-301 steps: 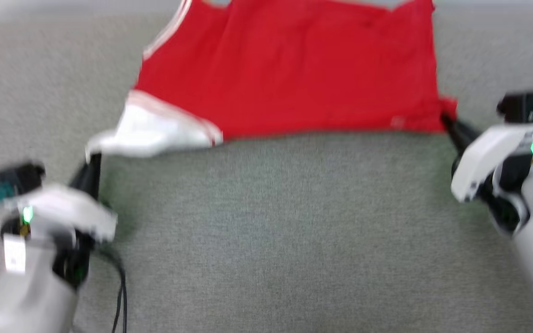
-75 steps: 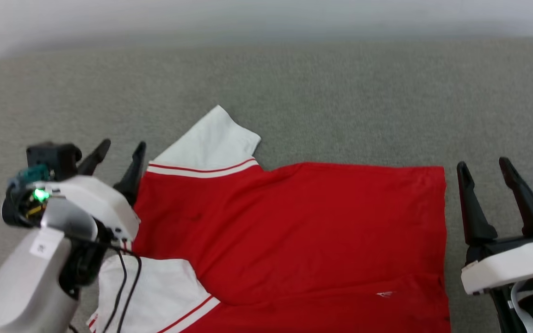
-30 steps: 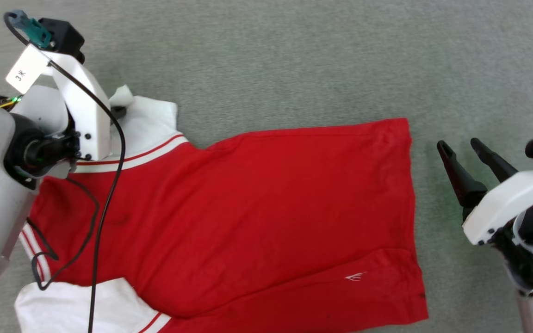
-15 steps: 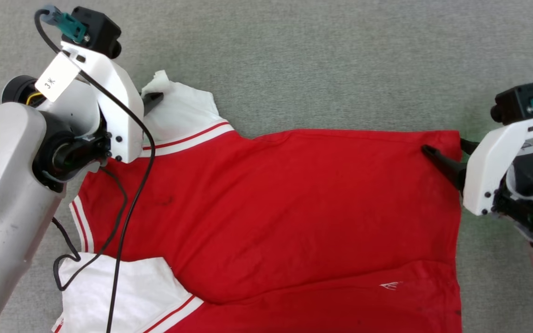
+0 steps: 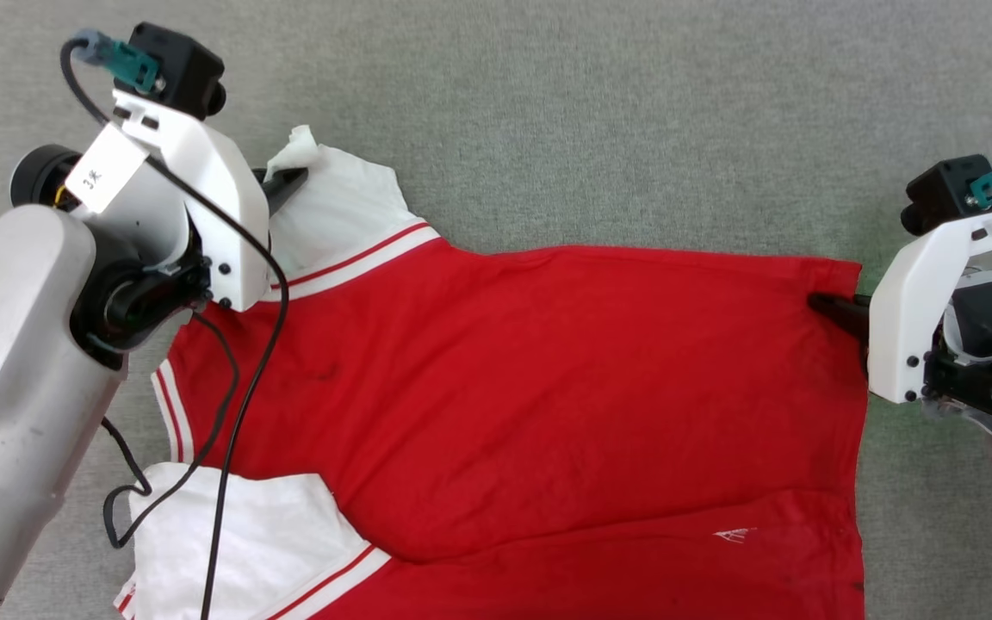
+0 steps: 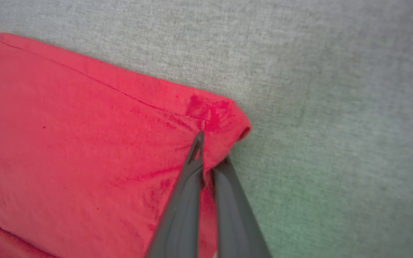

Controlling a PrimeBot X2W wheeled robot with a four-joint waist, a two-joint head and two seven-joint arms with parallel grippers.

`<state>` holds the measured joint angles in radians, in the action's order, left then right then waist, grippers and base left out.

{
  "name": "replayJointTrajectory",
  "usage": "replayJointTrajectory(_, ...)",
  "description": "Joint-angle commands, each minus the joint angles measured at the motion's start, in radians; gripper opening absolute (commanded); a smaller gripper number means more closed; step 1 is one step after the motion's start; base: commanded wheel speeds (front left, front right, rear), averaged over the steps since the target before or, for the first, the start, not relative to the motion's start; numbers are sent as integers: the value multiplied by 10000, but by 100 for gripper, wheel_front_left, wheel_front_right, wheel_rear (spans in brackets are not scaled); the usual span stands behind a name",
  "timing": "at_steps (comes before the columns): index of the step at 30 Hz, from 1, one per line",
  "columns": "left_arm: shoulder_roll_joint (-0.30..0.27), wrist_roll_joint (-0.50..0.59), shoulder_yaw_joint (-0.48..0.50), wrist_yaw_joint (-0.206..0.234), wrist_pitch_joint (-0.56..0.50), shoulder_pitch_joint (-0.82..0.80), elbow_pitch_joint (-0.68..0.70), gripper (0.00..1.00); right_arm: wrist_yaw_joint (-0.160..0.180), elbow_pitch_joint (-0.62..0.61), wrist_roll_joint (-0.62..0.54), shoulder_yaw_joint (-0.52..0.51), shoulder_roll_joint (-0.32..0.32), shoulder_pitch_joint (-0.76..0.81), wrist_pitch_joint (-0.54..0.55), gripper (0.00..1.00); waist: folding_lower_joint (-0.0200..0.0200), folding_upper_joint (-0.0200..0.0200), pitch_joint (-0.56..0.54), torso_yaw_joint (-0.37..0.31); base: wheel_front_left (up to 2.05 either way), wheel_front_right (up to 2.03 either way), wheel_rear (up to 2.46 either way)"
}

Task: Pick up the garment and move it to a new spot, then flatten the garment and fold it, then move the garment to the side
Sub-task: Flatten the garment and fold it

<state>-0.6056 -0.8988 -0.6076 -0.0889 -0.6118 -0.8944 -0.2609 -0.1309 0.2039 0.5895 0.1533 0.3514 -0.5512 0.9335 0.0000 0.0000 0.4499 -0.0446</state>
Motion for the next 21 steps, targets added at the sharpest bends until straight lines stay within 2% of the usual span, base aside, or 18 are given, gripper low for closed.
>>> replayJointTrajectory(1, -9, 70, 53, -68, 204, 191, -38, 0, 6, 73, -11, -41, -66, 72, -117, 0, 0, 0, -232, 33, 0, 0, 0)
replayJointTrajectory(6, -151, 45, 191, -38, 837, 650, -13, 0, 7, -466, -190, -700, -102, 326, -840, 0, 0, 0, -789, 165, 0, 0, 0)
replayJointTrajectory(9, -183, -375, 520, 35, 1280, 1229, 144, 0, 6, -843, -285, -1053, -168, 805, -1132, 0, 0, 0, -1103, 282, 0, 0, 0)
replayJointTrajectory(15, -350, -996, 968, 152, 2080, 2754, 708, 0, 6, -1349, -459, -1425, -475, 1991, -1375, 0, 0, 0, -1605, 446, 0, 0, 0)
replayJointTrajectory(21, -442, -1486, 1239, 477, 3030, 4970, 1476, 0, 6, -1620, -580, -1782, -912, 3415, -1862, 0, 0, 0, -2113, 645, 0, 0, 0)
